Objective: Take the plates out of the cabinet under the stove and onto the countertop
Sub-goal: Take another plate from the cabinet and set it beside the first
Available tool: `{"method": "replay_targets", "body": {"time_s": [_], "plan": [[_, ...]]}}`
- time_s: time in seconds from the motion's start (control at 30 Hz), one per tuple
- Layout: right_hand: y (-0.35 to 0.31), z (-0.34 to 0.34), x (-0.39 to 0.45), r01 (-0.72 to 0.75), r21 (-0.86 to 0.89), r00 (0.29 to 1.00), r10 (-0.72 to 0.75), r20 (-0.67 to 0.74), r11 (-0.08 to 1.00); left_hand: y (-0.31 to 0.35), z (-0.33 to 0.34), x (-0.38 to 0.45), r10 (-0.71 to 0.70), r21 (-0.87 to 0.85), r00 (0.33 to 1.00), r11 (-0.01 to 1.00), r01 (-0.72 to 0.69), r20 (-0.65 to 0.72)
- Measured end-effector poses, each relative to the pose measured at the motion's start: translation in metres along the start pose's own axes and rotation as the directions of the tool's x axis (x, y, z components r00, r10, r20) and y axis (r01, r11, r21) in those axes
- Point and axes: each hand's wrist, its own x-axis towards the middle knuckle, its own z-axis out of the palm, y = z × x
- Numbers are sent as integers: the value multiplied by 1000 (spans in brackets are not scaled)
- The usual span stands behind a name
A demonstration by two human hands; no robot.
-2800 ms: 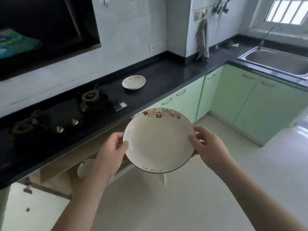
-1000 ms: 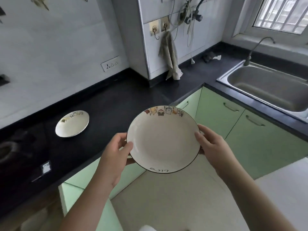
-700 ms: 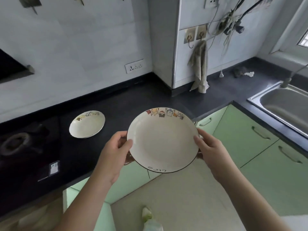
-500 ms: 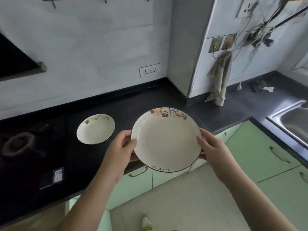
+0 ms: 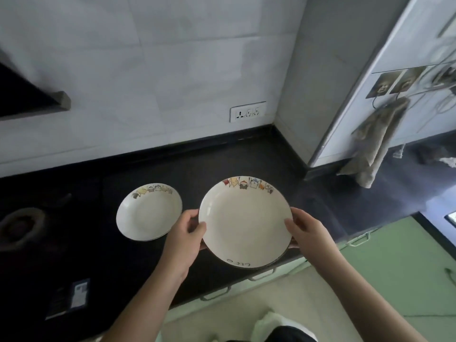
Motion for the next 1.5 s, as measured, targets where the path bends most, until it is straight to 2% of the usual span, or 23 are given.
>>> {"method": "replay_targets", "body": {"time_s": [0.2,0.5,0.83,1.03,1.5], "plan": [[18,3,79,-22,-110,997,30,70,994,-13,30,58,-120,95,989,987,128,-81],[37,4,182,-84,-168,975,116,191,982,-29,76,126,-242,148,940,948,282,-240],[65,11,254,-123,-177,952,167,257,976,-48,110,175,-406,59,859,894,444,-312],[75,16,276,-171,-181,935,217,279,968,-53,116,182,-458,-18,836,880,475,-301],[77,18,291,-140,-153,941,180,286,978,-60,122,191,-465,-74,830,882,466,-308]]}}
